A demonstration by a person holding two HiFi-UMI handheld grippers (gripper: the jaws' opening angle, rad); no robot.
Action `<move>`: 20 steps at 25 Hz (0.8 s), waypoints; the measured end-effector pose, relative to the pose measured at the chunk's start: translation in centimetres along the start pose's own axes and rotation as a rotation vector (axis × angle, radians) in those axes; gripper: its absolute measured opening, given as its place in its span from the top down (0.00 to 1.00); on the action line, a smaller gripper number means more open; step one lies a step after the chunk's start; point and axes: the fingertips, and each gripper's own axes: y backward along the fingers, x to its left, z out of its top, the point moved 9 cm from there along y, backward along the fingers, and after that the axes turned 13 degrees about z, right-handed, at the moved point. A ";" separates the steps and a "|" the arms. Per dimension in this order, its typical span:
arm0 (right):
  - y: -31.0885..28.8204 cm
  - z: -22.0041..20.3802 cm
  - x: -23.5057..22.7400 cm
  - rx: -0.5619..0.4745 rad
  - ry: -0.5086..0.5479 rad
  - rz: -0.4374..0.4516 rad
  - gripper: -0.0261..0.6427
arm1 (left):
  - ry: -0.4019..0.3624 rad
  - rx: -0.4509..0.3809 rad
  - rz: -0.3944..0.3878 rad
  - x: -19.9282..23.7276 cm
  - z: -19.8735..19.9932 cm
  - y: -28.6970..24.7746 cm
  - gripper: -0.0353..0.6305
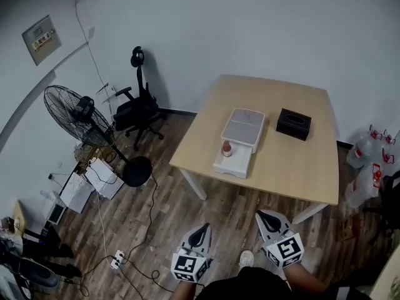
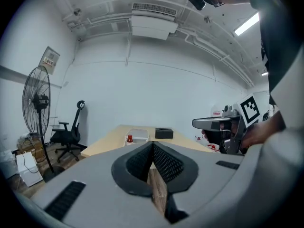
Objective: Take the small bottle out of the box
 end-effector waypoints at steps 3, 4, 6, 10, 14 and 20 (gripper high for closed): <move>-1.5 0.1 -2.6 -0.001 -0.006 0.018 0.94 | 0.000 -0.007 0.013 0.0 0.8 -2.8 0.93; -1.8 0.2 -3.2 -0.002 -0.004 0.022 0.94 | 0.002 -0.011 0.019 0.1 1.0 -3.5 0.93; -2.5 0.2 -4.4 -0.005 0.002 0.029 0.94 | 0.005 -0.018 0.027 0.1 1.5 -5.0 0.93; -3.5 0.4 -6.2 -0.003 0.009 0.025 0.94 | 0.004 -0.025 0.013 -0.1 2.3 -7.2 0.93; -4.8 1.0 -7.6 0.001 0.008 0.007 0.94 | 0.013 -0.010 -0.009 0.7 2.3 -9.2 0.93; -8.4 1.8 -9.8 -0.014 0.022 -0.043 0.94 | 0.008 -0.005 -0.067 2.9 2.4 -13.8 0.93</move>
